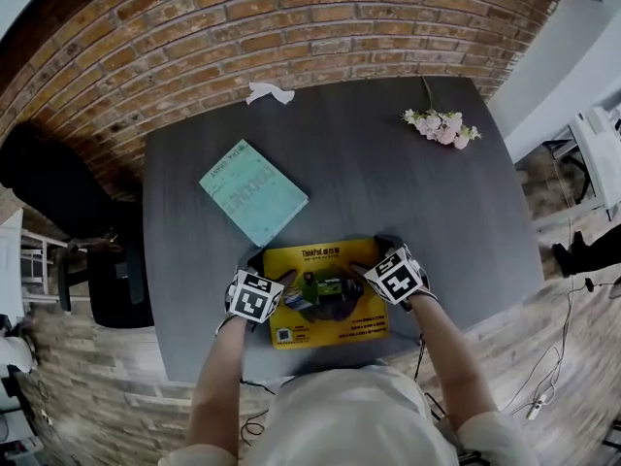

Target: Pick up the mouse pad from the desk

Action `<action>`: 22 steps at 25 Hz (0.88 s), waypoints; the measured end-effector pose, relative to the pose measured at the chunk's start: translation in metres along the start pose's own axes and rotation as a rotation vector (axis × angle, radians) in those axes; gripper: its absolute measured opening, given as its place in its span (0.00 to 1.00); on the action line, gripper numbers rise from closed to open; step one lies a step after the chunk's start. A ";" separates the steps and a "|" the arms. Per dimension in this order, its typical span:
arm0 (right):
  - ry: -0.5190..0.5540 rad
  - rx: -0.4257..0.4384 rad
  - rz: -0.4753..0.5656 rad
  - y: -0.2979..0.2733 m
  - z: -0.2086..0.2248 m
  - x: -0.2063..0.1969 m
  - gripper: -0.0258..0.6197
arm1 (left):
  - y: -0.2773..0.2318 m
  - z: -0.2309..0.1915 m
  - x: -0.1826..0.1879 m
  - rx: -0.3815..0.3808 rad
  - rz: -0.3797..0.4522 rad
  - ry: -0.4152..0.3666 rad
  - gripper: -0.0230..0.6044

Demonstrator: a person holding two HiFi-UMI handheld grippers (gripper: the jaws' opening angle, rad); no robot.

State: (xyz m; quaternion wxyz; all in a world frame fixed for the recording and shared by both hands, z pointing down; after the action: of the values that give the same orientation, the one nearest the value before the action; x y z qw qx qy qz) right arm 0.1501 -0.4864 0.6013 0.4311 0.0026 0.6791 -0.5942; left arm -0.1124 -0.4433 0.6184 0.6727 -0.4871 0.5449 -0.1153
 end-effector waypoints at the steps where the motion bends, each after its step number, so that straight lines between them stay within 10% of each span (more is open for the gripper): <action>1: -0.002 0.000 0.000 0.000 -0.001 0.000 0.59 | 0.000 0.000 0.000 0.004 -0.002 0.002 0.64; 9: 0.001 0.013 -0.003 0.002 -0.010 0.002 0.39 | 0.003 0.010 0.001 0.007 -0.005 0.015 0.51; 14: 0.032 0.075 -0.026 -0.001 -0.028 0.006 0.09 | 0.002 0.026 0.004 -0.087 -0.041 0.015 0.09; 22: 0.062 0.010 0.014 0.011 -0.043 0.011 0.08 | 0.013 0.034 0.008 -0.073 0.007 -0.018 0.08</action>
State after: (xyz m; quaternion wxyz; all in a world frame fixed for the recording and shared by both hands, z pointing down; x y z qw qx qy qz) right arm 0.1240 -0.4544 0.5826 0.4140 0.0280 0.6892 -0.5940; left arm -0.0859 -0.4244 0.6015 0.6598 -0.5104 0.5443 -0.0884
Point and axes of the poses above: the fingertips, and each gripper's own axes: y backward along the fingers, z to its right, x out of its top, the point moved 9 cm from there along y, backward along the fingers, and after that the axes turned 2 degrees about x, right-handed, at the moved point
